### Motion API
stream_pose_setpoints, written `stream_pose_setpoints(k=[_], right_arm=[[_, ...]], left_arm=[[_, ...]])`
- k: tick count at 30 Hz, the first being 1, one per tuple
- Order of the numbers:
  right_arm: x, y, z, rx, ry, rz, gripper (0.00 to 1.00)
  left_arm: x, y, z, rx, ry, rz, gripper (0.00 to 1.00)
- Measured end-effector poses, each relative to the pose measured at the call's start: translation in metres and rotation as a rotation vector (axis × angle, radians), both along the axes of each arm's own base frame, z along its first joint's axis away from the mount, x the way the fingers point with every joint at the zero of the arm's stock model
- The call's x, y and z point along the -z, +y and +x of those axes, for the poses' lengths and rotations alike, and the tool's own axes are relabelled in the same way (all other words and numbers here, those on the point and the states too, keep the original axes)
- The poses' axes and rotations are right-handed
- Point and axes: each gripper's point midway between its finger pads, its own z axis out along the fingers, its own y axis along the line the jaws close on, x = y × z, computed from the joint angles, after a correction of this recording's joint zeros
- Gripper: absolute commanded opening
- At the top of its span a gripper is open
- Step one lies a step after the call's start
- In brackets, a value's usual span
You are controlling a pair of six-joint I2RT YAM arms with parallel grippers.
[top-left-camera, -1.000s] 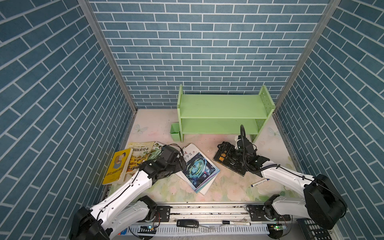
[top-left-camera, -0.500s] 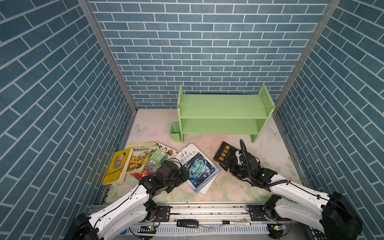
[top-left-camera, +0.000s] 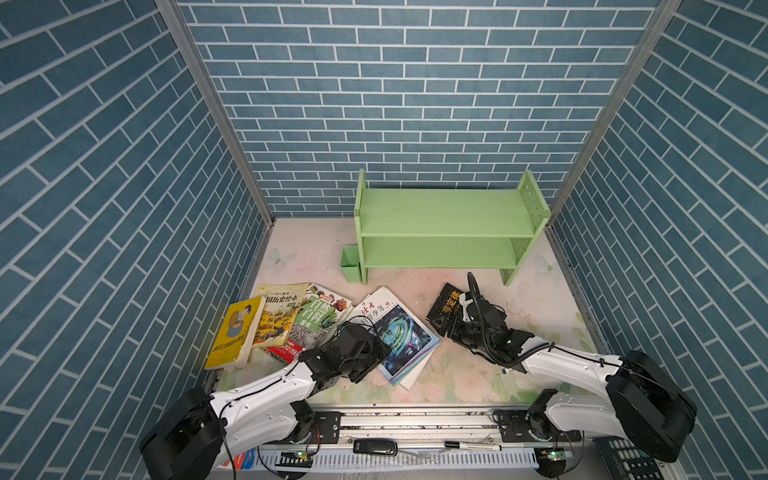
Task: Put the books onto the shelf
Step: 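Grasp the magazine with both grippers and lift it toward the green shelf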
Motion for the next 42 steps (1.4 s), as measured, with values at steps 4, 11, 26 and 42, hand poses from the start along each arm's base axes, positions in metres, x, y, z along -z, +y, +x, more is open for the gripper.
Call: stream_pose_setpoints(k=[4, 11, 26, 42], right_arm=[[-0.021, 0.019, 0.019, -0.054, -0.083, -0.018, 0.71], [0.025, 0.028, 0.016, -0.128, -0.011, -0.097, 0.56], [0.033, 0.046, 0.02, -0.193, -0.025, -0.041, 0.4], [0.03, 0.057, 0.011, -0.254, -0.032, -0.055, 0.39]], left_arm=[[-0.001, -0.002, 0.001, 0.003, 0.0, -0.004, 0.78], [-0.004, -0.006, 0.004, -0.011, -0.018, -0.039, 0.74], [0.001, -0.015, 0.0, -0.047, 0.015, -0.15, 0.65], [-0.022, -0.034, -0.001, -0.06, 0.064, -0.284, 0.24]])
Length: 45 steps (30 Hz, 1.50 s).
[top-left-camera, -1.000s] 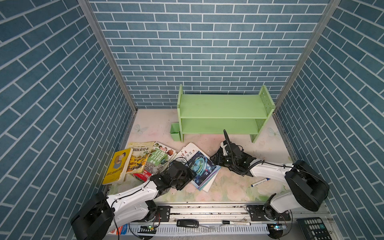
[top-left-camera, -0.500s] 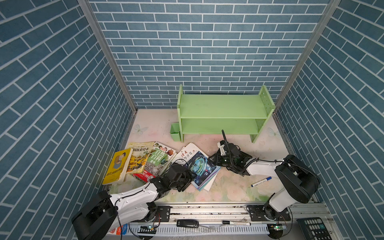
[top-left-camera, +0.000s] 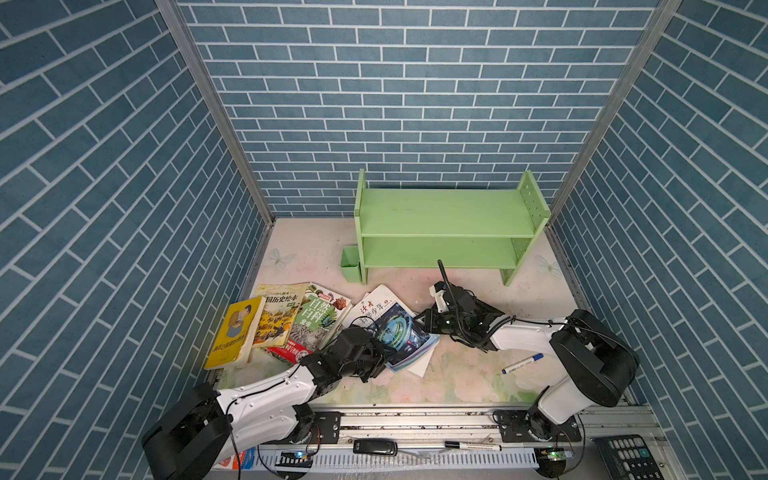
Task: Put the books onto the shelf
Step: 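Grasp the magazine with both grippers and lift it toward the green shelf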
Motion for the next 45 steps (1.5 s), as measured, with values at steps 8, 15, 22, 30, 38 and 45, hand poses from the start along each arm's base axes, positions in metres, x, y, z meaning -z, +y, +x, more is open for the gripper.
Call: stream_pose_setpoints(k=[8, 15, 22, 30, 38, 45], right_arm=[[-0.002, 0.0, -0.002, -0.001, 0.003, -0.007, 0.48], [-0.063, -0.004, 0.004, 0.022, -0.081, 0.044, 0.59], [-0.178, -0.05, 0.019, 0.163, -0.293, 0.185, 0.74], [-0.27, -0.113, 0.001, 0.299, -0.504, 0.296, 0.92], [-0.3, -0.129, -0.009, 0.337, -0.592, 0.354, 0.97], [-0.33, -0.12, -0.005, 0.333, -0.661, 0.524, 0.96]], left_arm=[[-0.013, 0.002, 0.001, -0.013, -0.029, -0.026, 0.14], [-0.079, -0.004, 0.008, 0.099, -0.2, 0.028, 0.05], [-0.179, -0.019, 0.008, 0.289, -0.457, 0.041, 0.02], [-0.304, -0.034, -0.008, 0.487, -0.777, -0.045, 0.0], [-0.428, -0.057, 0.012, 0.496, -1.164, -0.079, 0.0], [-0.424, -0.089, 0.087, 0.305, -1.193, 0.022, 0.0]])
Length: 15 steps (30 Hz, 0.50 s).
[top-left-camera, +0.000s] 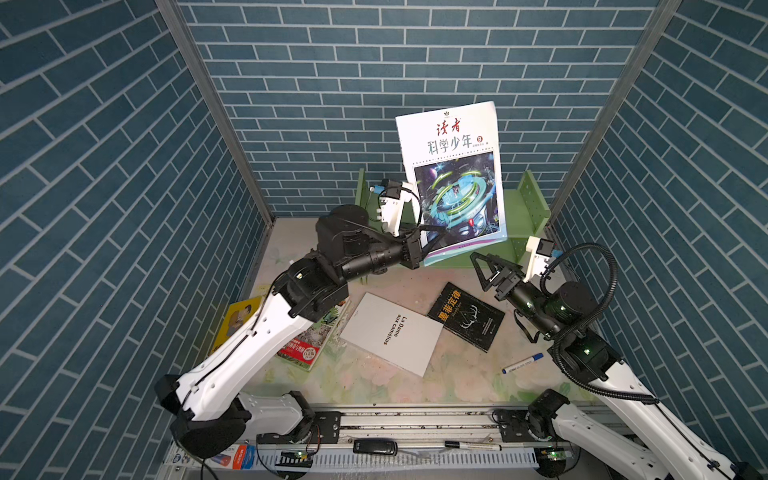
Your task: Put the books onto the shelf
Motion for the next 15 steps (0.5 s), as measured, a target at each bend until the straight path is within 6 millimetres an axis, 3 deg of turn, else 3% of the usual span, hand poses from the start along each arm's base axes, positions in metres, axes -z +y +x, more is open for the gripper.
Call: stream_pose_setpoints(k=[4, 10, 15], right_arm=[[-0.001, 0.012, 0.013, -0.019, -0.004, 0.061, 0.94], [0.024, 0.036, 0.044, -0.031, 0.086, 0.077, 0.92], [0.04, 0.047, 0.069, -0.016, 0.18, 0.075, 0.92]], left_arm=[[0.034, -0.004, 0.043, -0.14, 0.099, -0.039, 0.02], [0.099, 0.005, 0.11, -0.321, 0.321, -0.114, 0.0], [0.126, -0.002, 0.13, -0.359, 0.432, -0.21, 0.01]])
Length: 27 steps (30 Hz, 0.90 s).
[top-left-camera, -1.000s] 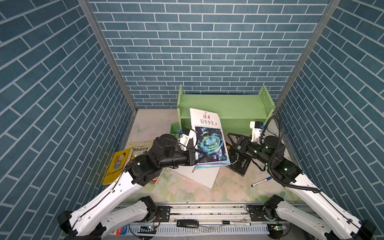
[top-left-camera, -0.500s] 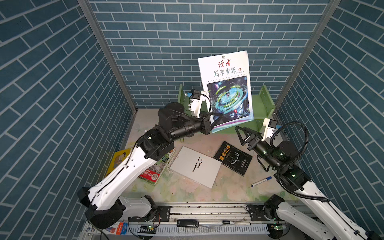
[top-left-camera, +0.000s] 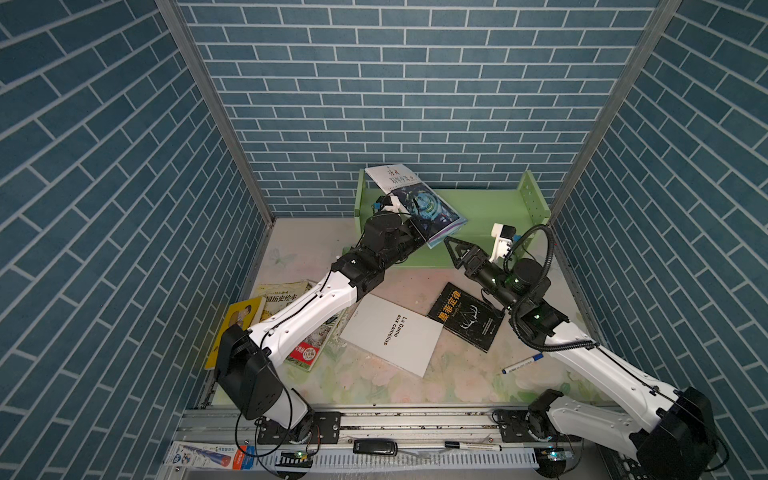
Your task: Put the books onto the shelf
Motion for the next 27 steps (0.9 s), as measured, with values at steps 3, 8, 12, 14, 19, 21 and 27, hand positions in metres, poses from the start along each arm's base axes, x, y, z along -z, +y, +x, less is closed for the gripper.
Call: stream_pose_setpoints(k=[3, 8, 12, 14, 19, 21, 27], right_arm=[[-0.003, -0.004, 0.01, 0.02, 0.026, 0.003, 0.92], [-0.011, -0.011, 0.017, 0.032, 0.04, 0.043, 0.88], [0.0, -0.004, 0.03, 0.015, 0.092, 0.091, 0.8], [0.011, 0.002, 0.038, -0.001, 0.134, 0.112, 0.76], [0.032, 0.014, 0.047, -0.042, 0.216, 0.147, 0.71], [0.032, 0.016, 0.048, -0.051, 0.221, 0.161, 0.65], [0.016, 0.021, 0.054, -0.065, 0.205, 0.206, 0.3]], left_arm=[[0.012, -0.004, 0.006, -0.012, 0.038, -0.05, 0.01], [0.02, -0.009, 0.016, -0.029, 0.078, -0.132, 0.0], [0.02, -0.013, 0.02, -0.026, 0.094, -0.179, 0.0], [0.02, -0.014, 0.021, -0.027, 0.102, -0.199, 0.0], [0.028, -0.014, 0.02, -0.03, 0.122, -0.229, 0.0], [0.032, -0.014, 0.019, -0.029, 0.132, -0.234, 0.0], [0.028, -0.019, 0.013, -0.005, 0.132, -0.246, 0.04]])
